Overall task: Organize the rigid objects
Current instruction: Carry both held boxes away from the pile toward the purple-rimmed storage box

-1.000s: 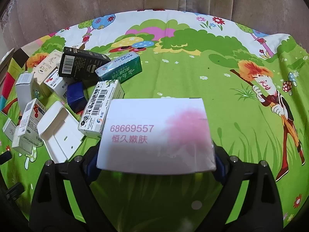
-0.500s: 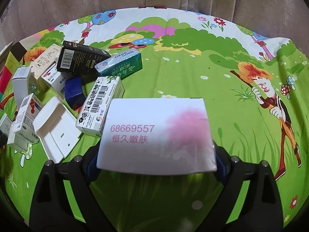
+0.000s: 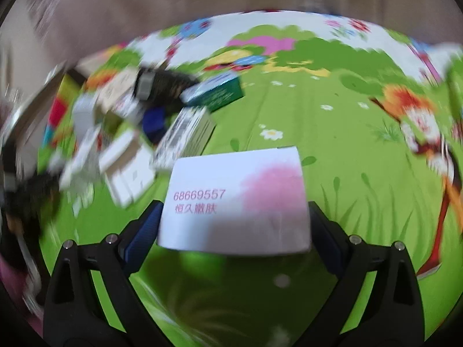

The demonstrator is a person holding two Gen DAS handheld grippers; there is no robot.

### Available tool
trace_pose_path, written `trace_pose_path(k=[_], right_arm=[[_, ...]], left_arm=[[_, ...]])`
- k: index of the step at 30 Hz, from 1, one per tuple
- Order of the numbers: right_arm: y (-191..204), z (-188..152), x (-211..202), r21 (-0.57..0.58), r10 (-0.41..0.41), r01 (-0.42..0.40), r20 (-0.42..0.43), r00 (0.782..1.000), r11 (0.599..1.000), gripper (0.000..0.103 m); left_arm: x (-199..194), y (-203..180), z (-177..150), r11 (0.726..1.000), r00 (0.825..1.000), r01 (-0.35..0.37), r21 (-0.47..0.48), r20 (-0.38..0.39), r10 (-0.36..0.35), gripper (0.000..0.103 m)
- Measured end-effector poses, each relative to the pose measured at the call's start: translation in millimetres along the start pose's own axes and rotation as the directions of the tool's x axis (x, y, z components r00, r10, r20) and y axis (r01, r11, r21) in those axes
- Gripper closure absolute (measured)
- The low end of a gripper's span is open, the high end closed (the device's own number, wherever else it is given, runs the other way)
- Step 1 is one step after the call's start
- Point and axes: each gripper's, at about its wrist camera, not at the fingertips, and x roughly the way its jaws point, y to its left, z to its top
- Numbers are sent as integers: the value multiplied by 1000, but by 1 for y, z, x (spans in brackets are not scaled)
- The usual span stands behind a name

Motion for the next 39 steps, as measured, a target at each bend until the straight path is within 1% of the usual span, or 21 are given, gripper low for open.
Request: trace_pose_path(k=[2, 3, 5, 7, 9, 12, 14, 16, 17, 18, 19, 23, 25, 27, 28, 29, 30, 32, 34, 36, 39], right_arm=[[4, -2, 5, -112, 10, -19, -79, 997, 993, 2], [9, -5, 6, -201, 11, -37, -130, 991, 979, 2], [14, -10, 6, -279, -26, -24, -175, 984, 960, 1], [15, -17, 0, -276, -11, -37, -170, 985, 960, 1], [18, -25, -7, -316, -34, -13, -144, 989, 949, 1], [17, -27, -12, -463, -80, 17, -117, 990, 886, 1], [2, -8, -4, -485, -127, 50, -128, 984, 873, 1], [-3, 8, 2, -517, -91, 5, -142, 986, 856, 1], [-1, 12, 7, -551, -85, -11, -148, 985, 834, 1], [3, 18, 19, -609, -88, -36, -174, 981, 793, 1], [4, 22, 23, -624, -66, -65, -183, 981, 779, 1], [6, 43, 45, -618, 13, -164, -242, 970, 769, 0], [7, 48, 52, -583, 53, -207, -270, 961, 786, 0], [4, 52, 62, -504, 91, -235, -294, 951, 831, 1], [3, 51, 59, -482, 88, -205, -253, 963, 852, 9], [4, 48, 55, -464, 93, -192, -228, 969, 865, 25], [5, 46, 50, -444, 84, -164, -195, 977, 881, 29], [9, 34, 40, -365, 17, -70, -148, 989, 928, 32], [15, 20, 30, -290, -32, -5, -122, 992, 957, 32], [22, 6, 21, -201, -79, 57, -104, 991, 978, 32], [39, -16, 2, -137, -115, 102, -84, 990, 985, 32]], left_arm=[[7, -7, 6, 1000, 1000, -17, 11, 8, 17, 60], [10, -9, 9, 1000, 1000, -21, 10, 12, 21, 60], [18, -14, 11, 999, 999, -33, 13, 42, 33, 60], [24, -17, 12, 999, 997, -40, 20, 62, 38, 60], [24, -18, 14, 999, 997, -39, 19, 61, 38, 60], [28, -20, 18, 999, 997, -44, 30, 60, 42, 60], [28, -22, 18, 998, 997, -51, 28, 65, 49, 59], [28, -21, 17, 999, 997, -43, 19, 66, 42, 59], [28, -21, 17, 999, 997, -42, 18, 66, 40, 59], [29, -21, 17, 999, 997, -38, 12, 65, 37, 59], [28, -20, 17, 999, 997, -35, 10, 65, 35, 59], [29, -20, 19, 1000, 998, -28, -4, 50, 28, 58], [30, -22, 18, 999, 998, -30, -10, 49, 31, 56], [31, -22, 20, 999, 998, -34, -20, 45, 34, 56], [31, -22, 18, 999, 999, -31, -27, 43, 32, 57], [30, -21, 18, 999, 998, -32, -35, 48, 34, 59], [30, -22, 16, 999, 998, -33, -39, 54, 35, 61], [29, -22, 13, 999, 997, -31, -38, 67, 34, 61], [26, -22, 10, 999, 997, -29, -39, 75, 32, 61], [23, -21, 7, 999, 997, -23, -49, 78, 27, 61], [15, -19, -1, 998, 997, -8, -68, 77, 14, 61]])
